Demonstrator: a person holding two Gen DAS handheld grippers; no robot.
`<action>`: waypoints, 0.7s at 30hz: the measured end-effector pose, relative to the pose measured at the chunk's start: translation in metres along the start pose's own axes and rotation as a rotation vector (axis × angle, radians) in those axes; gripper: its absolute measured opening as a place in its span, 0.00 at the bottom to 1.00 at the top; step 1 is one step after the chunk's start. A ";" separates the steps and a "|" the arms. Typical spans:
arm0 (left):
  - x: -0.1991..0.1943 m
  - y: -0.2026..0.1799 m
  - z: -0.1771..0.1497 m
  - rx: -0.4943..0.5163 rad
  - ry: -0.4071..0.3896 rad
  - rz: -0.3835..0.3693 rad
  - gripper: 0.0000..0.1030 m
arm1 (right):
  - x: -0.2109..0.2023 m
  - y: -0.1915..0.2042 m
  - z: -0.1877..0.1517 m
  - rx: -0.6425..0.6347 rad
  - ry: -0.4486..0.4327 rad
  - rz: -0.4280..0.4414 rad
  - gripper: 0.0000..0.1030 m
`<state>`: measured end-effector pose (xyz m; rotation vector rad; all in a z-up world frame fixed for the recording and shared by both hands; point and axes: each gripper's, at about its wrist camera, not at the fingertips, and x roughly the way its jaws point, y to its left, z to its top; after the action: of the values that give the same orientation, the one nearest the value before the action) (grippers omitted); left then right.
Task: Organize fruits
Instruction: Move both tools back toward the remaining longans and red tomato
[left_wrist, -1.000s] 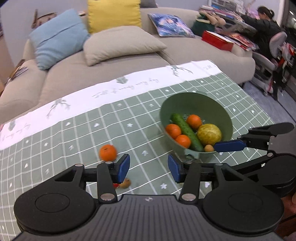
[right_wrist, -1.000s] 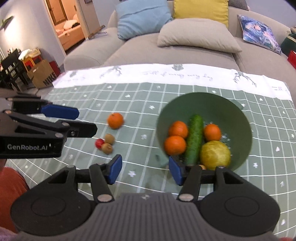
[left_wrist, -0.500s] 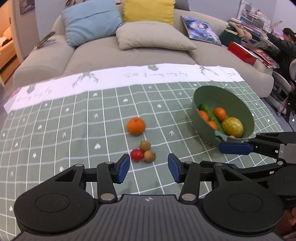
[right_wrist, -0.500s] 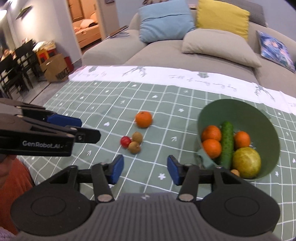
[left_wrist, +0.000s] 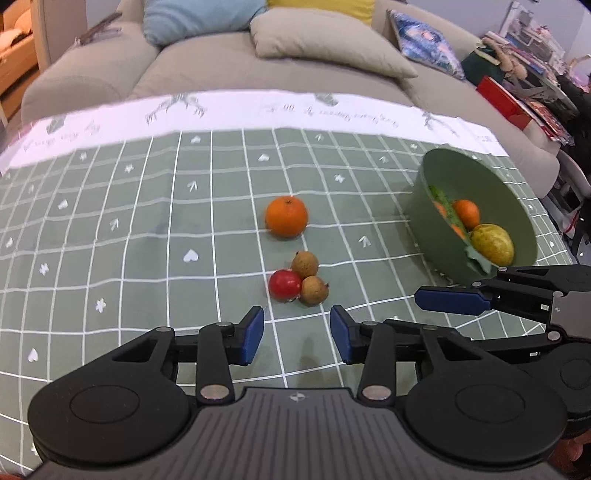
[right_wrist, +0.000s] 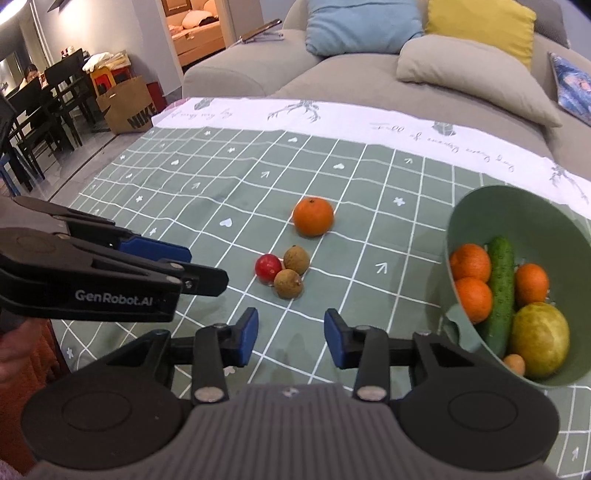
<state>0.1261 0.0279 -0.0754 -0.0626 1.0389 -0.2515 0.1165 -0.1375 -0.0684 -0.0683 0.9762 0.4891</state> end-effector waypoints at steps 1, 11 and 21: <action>0.003 0.003 0.000 -0.009 0.007 -0.005 0.47 | 0.004 -0.001 0.001 0.002 0.006 0.003 0.34; 0.028 0.022 0.010 -0.050 0.047 -0.012 0.44 | 0.054 -0.003 0.016 -0.010 0.052 0.044 0.31; 0.040 0.035 0.011 -0.072 0.064 -0.023 0.44 | 0.086 0.001 0.027 -0.058 0.073 0.048 0.28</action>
<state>0.1608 0.0519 -0.1098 -0.1322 1.1114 -0.2384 0.1765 -0.0979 -0.1227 -0.1159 1.0366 0.5619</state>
